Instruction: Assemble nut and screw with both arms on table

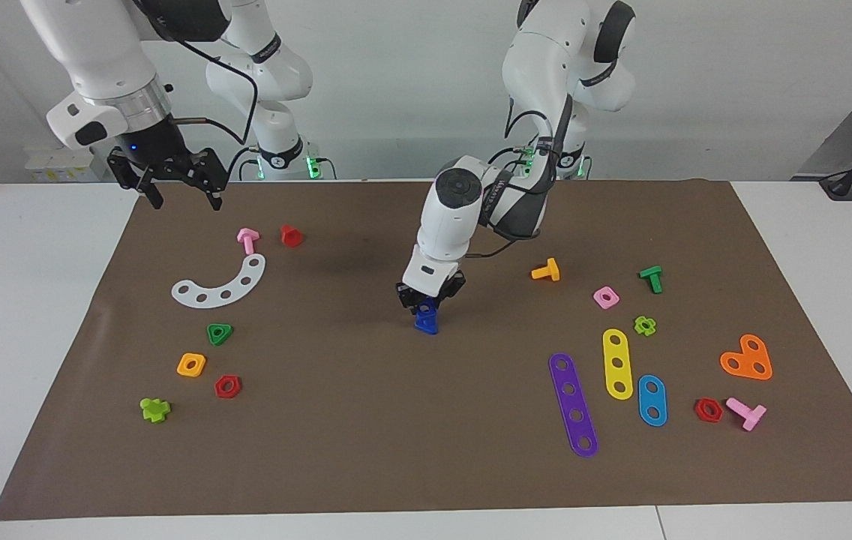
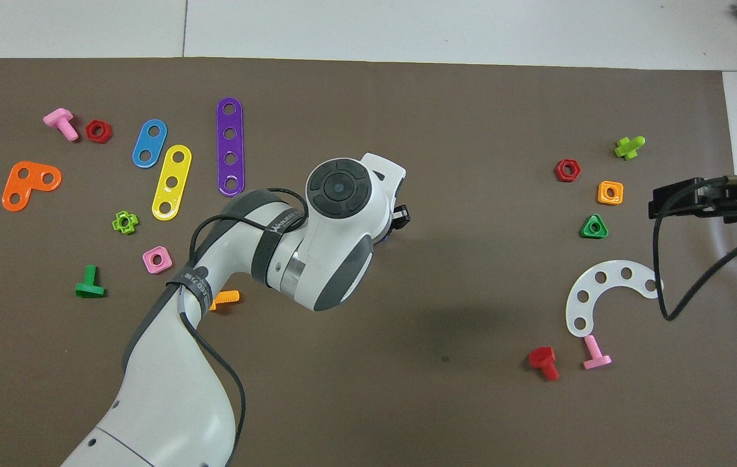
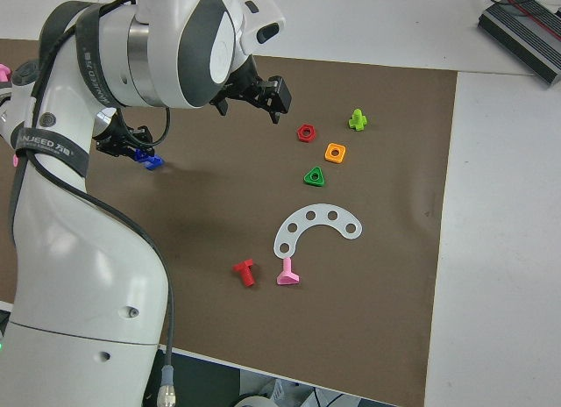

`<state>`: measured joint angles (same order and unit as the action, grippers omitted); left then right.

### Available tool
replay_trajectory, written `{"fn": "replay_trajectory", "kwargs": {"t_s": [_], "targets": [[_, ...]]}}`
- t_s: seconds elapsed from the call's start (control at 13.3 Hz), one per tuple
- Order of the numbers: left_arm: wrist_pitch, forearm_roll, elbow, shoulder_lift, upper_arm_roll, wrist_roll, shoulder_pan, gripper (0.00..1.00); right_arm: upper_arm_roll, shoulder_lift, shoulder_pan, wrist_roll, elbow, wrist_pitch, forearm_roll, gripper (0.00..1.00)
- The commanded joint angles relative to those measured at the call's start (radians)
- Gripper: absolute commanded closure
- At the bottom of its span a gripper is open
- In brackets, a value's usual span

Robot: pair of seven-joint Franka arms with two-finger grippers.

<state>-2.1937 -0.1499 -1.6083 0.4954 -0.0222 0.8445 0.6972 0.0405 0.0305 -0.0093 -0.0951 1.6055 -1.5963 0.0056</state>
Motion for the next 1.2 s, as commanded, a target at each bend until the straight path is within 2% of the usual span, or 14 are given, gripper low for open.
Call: {"fn": "replay_trajectory", "kwargs": {"t_s": [0.0, 0.53, 0.6, 0.68, 0.9, 1.13], "targets": [[-0.001, -0.014, -0.067, -0.009, -0.018, 0.005, 0.022, 1.0, 0.002, 0.02, 0.005, 0.012, 0.036, -0.002, -0.013, 0.0], [-0.011, -0.01, -0.076, -0.012, -0.018, 0.002, 0.018, 1.0, 0.002, 0.028, 0.0, 0.015, 0.051, -0.014, -0.012, 0.0], [-0.012, -0.008, -0.07, -0.011, -0.019, 0.002, 0.019, 0.41, 0.002, 0.028, -0.003, 0.012, 0.051, -0.014, -0.012, 0.0], [-0.012, 0.01, -0.065, -0.011, -0.019, 0.002, 0.022, 0.0, 0.001, 0.028, -0.008, 0.015, 0.05, -0.013, -0.004, 0.0], [-0.005, 0.038, -0.044, -0.009, -0.018, -0.005, 0.007, 0.0, 0.001, 0.028, -0.006, 0.017, 0.05, -0.01, 0.002, 0.0], [0.142, 0.04, 0.091, 0.006, -0.019, -0.018, -0.085, 0.0, 0.001, 0.028, -0.008, 0.015, 0.05, -0.011, 0.004, 0.0]]}}
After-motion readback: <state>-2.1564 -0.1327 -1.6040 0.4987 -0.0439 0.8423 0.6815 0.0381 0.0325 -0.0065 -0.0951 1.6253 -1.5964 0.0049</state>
